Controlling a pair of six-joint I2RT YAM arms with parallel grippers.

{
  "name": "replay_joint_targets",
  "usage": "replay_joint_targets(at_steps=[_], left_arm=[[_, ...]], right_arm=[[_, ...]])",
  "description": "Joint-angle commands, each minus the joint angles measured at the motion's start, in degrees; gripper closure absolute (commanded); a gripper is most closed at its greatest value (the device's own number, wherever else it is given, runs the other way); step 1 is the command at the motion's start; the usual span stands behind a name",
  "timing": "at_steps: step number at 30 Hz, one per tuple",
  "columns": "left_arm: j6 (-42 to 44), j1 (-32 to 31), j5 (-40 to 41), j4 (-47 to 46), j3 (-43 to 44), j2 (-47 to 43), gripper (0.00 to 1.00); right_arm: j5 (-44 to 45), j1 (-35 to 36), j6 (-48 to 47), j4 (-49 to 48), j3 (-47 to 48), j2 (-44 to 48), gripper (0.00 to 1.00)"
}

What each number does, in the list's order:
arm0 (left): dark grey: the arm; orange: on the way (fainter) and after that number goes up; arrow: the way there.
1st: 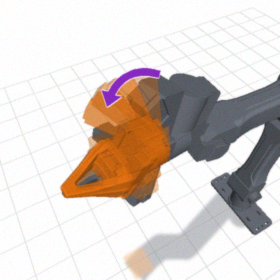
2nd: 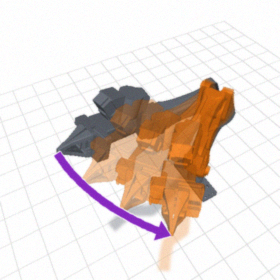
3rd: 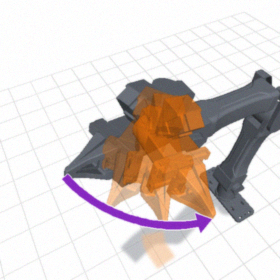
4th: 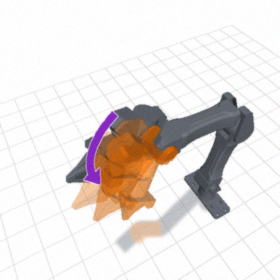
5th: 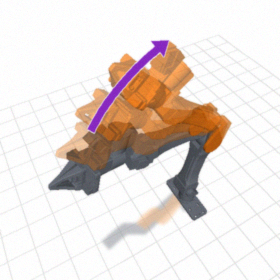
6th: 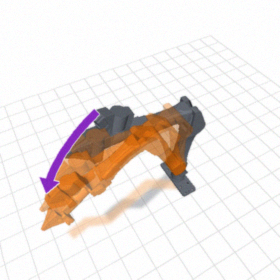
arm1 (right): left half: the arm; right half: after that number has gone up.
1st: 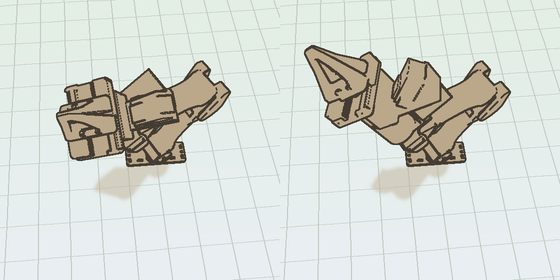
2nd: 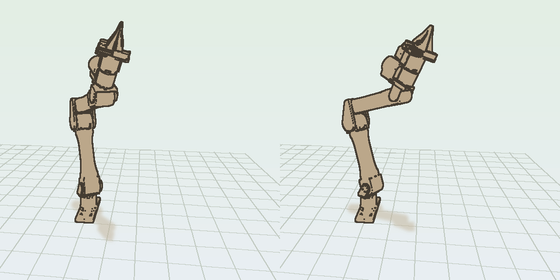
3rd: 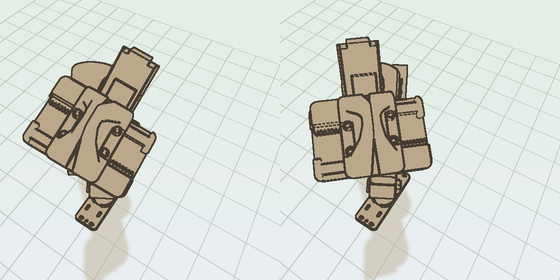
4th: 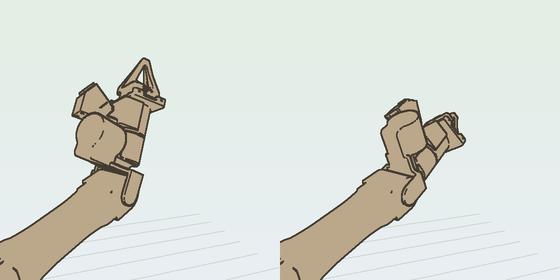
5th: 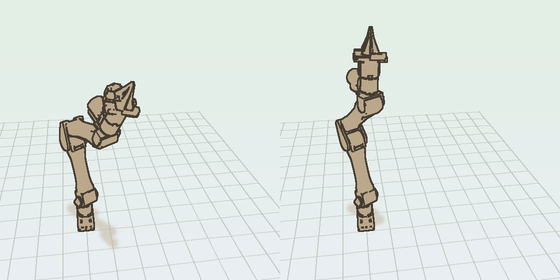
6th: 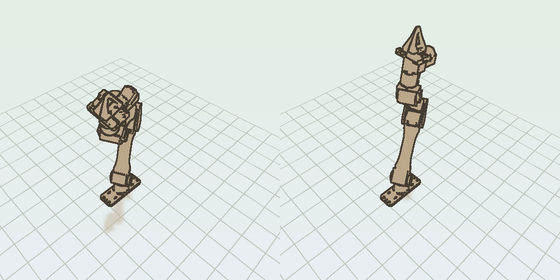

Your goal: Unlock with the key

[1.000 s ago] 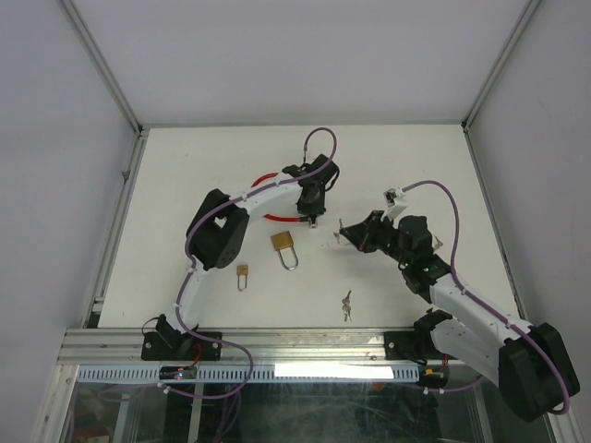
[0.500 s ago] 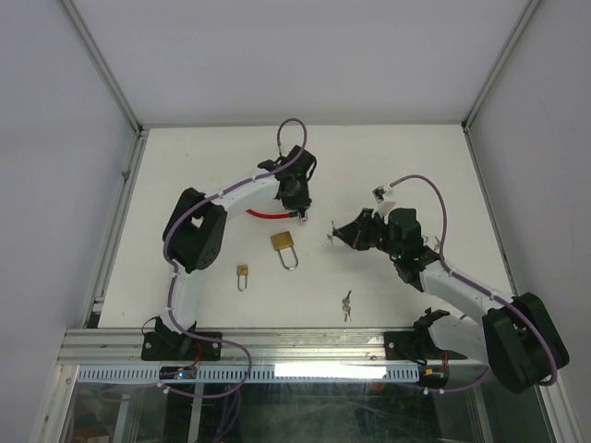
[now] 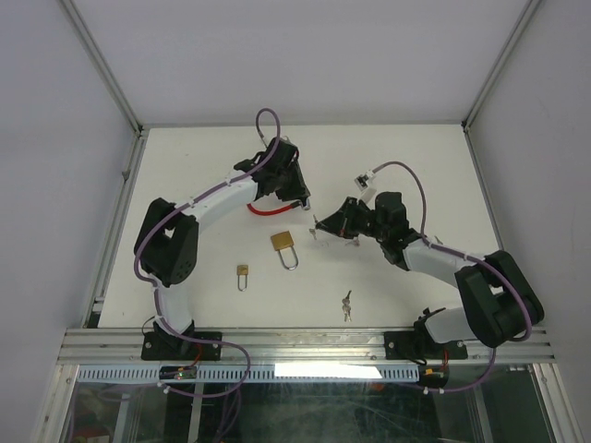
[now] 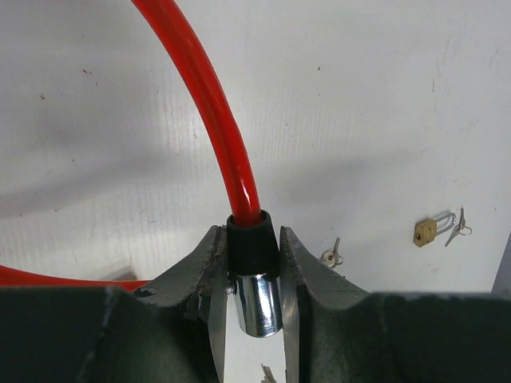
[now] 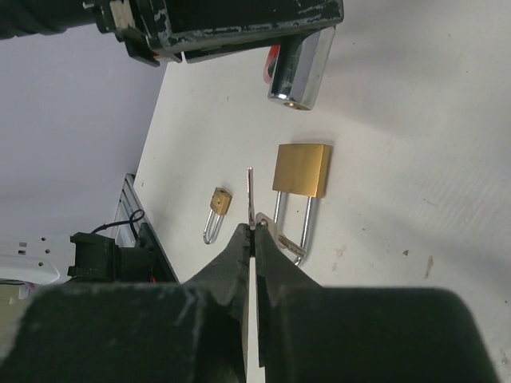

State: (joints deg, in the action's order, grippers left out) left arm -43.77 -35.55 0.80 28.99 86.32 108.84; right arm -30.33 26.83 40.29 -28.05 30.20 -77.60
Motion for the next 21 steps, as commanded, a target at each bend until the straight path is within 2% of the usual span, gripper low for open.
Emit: replay_joint_targets(at_steps=[1,21], left_arm=[[-1.8,0.5,-3.4,-5.9,-1.4,-5.5,1.00],[-2.8,0.9,-5.6,-8.2,-3.9,-7.4,1.00]], right_arm=[[-3.2,0.2,2.8,-5.8,4.2,-2.6,1.00],[-4.4,0.1,9.5,-13.6,6.7,-14.5,1.00]])
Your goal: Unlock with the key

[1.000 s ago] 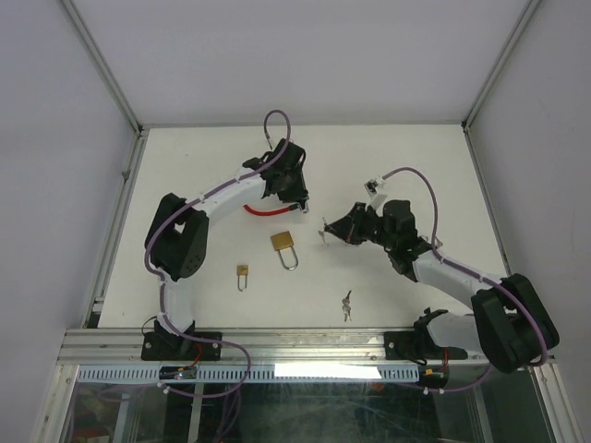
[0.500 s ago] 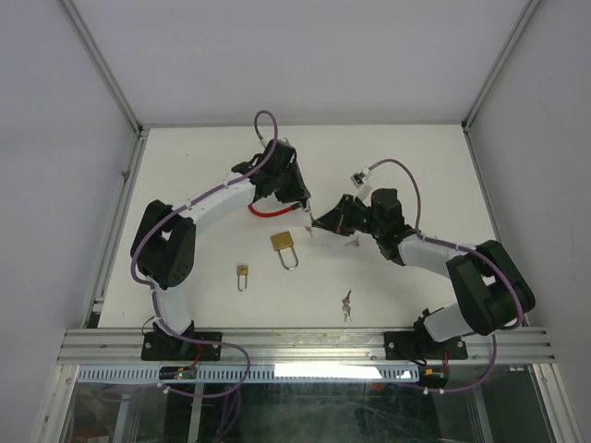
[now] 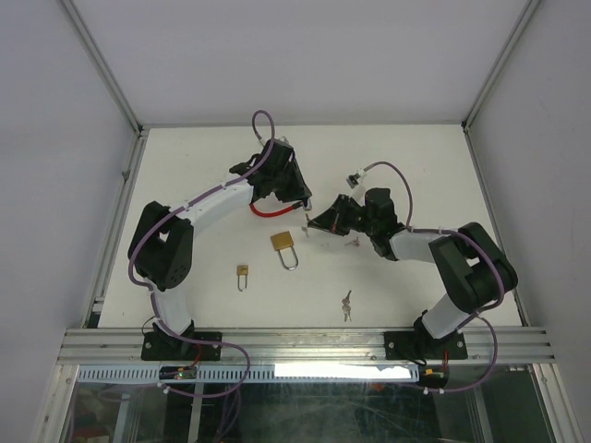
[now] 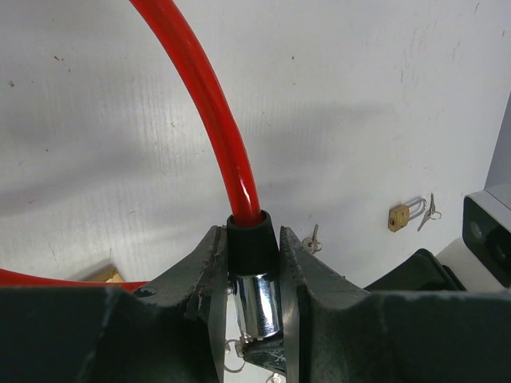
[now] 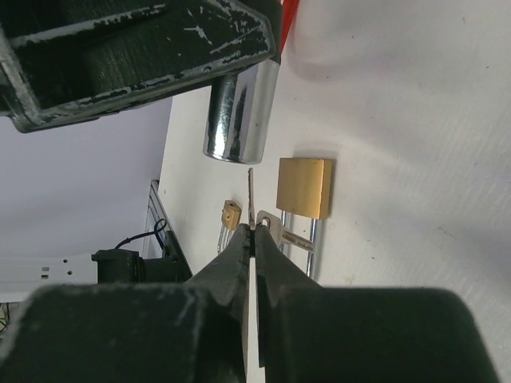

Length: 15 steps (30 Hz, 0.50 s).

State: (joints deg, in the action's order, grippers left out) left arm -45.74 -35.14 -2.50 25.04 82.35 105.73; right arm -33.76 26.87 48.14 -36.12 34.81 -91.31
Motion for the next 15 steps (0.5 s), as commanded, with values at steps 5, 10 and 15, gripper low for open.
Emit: replay_joint_targets(at_steps=[5,10,15], left_arm=[[-0.8,0.4,-1.8,-4.3,-0.2,-4.4,1.00],[-0.9,0.4,-1.6,-4.3,-0.2,-4.5,1.00],[-0.9,0.4,-1.3,-4.3,-0.2,-4.5,1.00]], right_arm=[[0.4,0.1,3.9,-7.0,1.1,-0.4,1.00],[1.2,0.1,4.1,-7.0,0.1,0.4,1.00],[1.4,0.0,4.3,-6.3,-0.8,0.8,1.00]])
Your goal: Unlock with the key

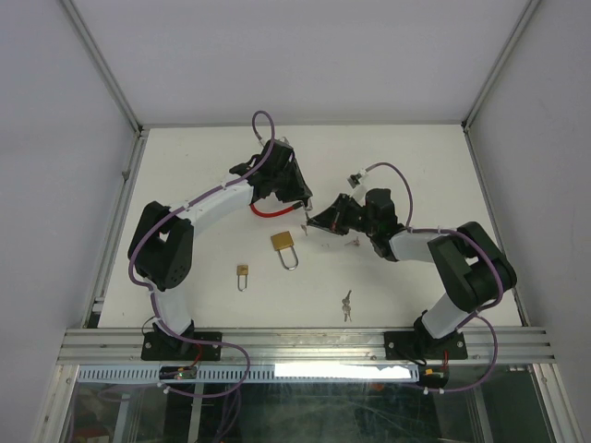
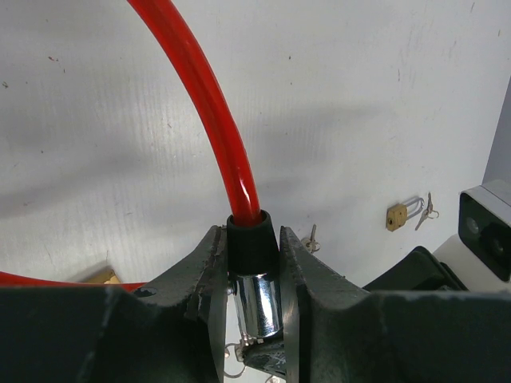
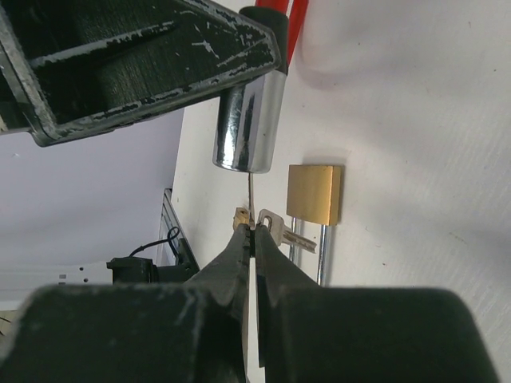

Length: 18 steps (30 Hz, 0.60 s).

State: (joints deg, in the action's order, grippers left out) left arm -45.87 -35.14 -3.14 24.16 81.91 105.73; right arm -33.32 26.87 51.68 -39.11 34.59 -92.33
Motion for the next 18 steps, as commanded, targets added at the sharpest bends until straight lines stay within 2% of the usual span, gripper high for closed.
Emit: replay_joint_targets(at_steps=[1,18], left_arm=[[-0.8,0.4,-0.6,-3.4,0.3,-4.5,1.00],[-0.6,0.5,-0.5,-3.4,0.0,-4.3,1.00]], right_arm=[[1.1,0.1,0.8,-3.2,-0.7,1.9,1.00],[3.1,0.0,0.4,-2.4,-2.3,5.5,1.00]])
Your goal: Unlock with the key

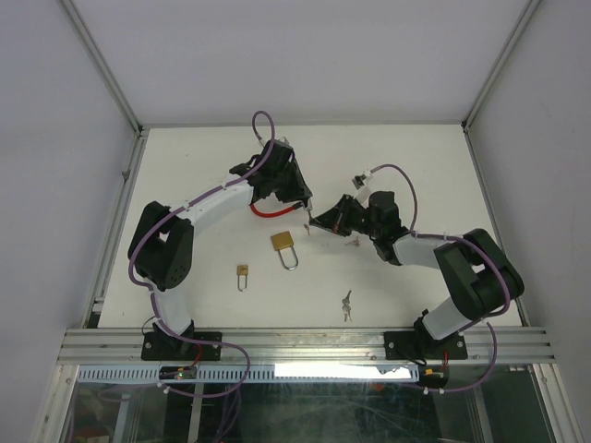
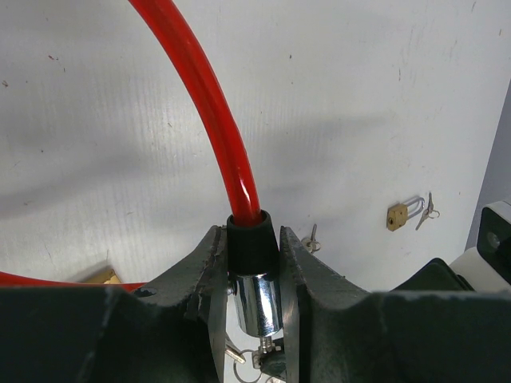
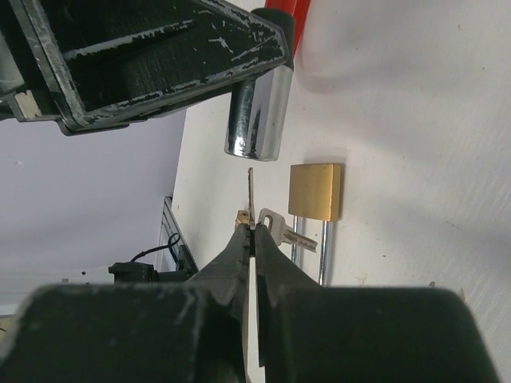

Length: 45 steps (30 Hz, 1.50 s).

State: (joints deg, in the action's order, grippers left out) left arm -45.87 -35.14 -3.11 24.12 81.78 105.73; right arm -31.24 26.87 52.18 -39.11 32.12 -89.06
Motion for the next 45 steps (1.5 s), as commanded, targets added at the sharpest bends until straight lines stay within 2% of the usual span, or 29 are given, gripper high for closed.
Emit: replay_joint_targets(at_steps=[1,21,45], left_arm=[[-0.6,0.5,-0.7,-3.3,0.1,-4.3,1.00],[-0.7,0.6,-1.3,-3.4,-0.3,-4.8,1.00],[-0.5,0.4,-2.2,-3.4,-0.5,-4.0,1.00]], right_arm=[[1.0,0.0,-0.1,-2.3,0.3,2.2,1.00],[1.9,0.0,-0.9,0.4,1.9,0.8,1.00],[0.9,0.0,-0.1,-1.0,2.6,1.3,1.00]])
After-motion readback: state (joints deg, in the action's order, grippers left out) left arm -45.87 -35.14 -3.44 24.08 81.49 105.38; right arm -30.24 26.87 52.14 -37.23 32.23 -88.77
